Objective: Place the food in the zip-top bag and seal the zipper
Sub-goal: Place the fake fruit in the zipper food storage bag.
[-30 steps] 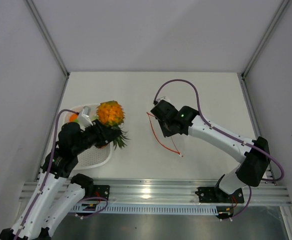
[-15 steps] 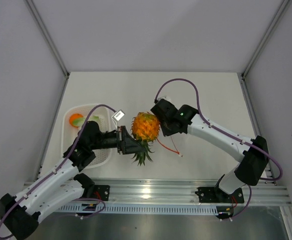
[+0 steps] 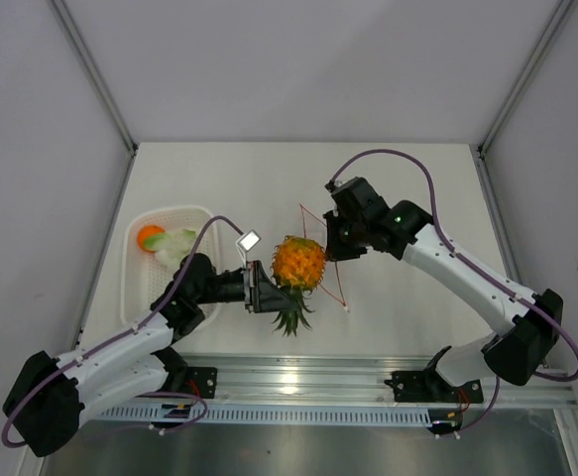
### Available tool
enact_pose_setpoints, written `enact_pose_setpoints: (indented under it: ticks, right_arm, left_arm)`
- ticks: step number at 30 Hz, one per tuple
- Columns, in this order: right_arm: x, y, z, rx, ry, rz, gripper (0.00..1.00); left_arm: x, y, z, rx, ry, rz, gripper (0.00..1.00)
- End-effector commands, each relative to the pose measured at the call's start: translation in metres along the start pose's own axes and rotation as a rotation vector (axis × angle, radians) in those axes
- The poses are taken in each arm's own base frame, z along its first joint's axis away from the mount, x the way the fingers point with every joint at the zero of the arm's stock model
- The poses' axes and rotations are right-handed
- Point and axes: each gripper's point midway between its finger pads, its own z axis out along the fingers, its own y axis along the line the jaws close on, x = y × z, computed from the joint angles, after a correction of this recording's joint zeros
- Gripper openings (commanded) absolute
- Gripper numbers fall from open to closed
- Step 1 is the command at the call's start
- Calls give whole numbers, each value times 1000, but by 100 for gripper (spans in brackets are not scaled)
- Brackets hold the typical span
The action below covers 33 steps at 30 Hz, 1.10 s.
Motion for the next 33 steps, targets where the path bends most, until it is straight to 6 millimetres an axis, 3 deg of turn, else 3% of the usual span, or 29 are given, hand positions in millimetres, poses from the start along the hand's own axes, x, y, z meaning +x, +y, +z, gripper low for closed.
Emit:
enact_pose_setpoints:
  ticks: [1,5,12,14,18,23,28,33]
  right_arm:
    - [-1,29,-15,-193,3,42,0]
    - [6,39,-17,-253,31,35,0]
    - [10,24,-11,-101,-5,-13,0]
    - [5,13,-9,-24,-39,-22,0]
    - [4,-4,-9,97,-45,-53,0]
    - [3,0,-12,96,-52,-70,0]
    - [3,10,-16,44,-40,-70,0]
    - [6,38,-28,-127,-15,-45,0]
  left_arm:
    - [-9,-14,5,65,-39,69,1]
    - [-7,-8,12,51,-11,40,1]
    - [2,23,12,-148,32,-43,0]
    - [0,13,10,-108,7,-12,1]
    - [-4,-30,-7,17,-67,155,1]
    - [-2,-66,-18,150,-86,313,1]
    - [2,-66,-7,191,-51,312,1]
    - [1,-66,3,260,-47,308,0]
